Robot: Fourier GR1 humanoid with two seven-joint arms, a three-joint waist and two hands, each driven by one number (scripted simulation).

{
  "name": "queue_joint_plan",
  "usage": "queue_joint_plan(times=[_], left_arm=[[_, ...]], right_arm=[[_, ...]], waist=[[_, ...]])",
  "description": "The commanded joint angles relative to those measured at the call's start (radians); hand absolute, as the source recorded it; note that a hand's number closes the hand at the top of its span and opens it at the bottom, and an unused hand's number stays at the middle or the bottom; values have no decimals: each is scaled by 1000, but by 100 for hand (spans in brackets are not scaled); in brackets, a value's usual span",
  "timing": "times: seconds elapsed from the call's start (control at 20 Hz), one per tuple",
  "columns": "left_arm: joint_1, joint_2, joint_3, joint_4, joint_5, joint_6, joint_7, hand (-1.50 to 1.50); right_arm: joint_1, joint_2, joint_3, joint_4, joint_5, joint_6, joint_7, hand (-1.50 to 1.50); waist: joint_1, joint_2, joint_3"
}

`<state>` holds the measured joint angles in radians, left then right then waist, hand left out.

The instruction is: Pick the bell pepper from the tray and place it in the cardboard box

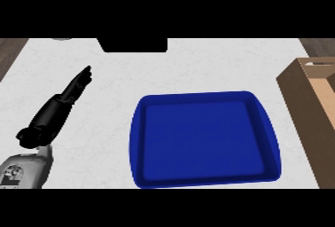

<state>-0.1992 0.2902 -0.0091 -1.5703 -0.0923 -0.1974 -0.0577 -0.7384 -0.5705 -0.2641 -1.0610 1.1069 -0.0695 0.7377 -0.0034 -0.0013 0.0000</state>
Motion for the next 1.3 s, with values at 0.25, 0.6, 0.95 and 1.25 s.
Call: queue_joint_plan(times=[0.25, 0.6, 0.95, 1.25], left_arm=[[-3, -26, 0, 43, -22, 10, -42, 0], [-38, -7, 31, 52, 0, -26, -15, 0], [-27, -40, 11, 24, -37, 9, -3, 0], [17, -16, 31, 32, -20, -11, -29, 0]], right_arm=[[88, -117, -140, 150, -203, 242, -160, 150], [149, -146, -162, 207, -282, 417, -207, -150], [204, -140, -223, 120, -396, 353, -451, -150], [111, -14, -508, 9, -635, 68, -520, -150]], waist=[[0, 3, 0], [2, 2, 0], [0, 1, 1], [-22, -10, 4]])
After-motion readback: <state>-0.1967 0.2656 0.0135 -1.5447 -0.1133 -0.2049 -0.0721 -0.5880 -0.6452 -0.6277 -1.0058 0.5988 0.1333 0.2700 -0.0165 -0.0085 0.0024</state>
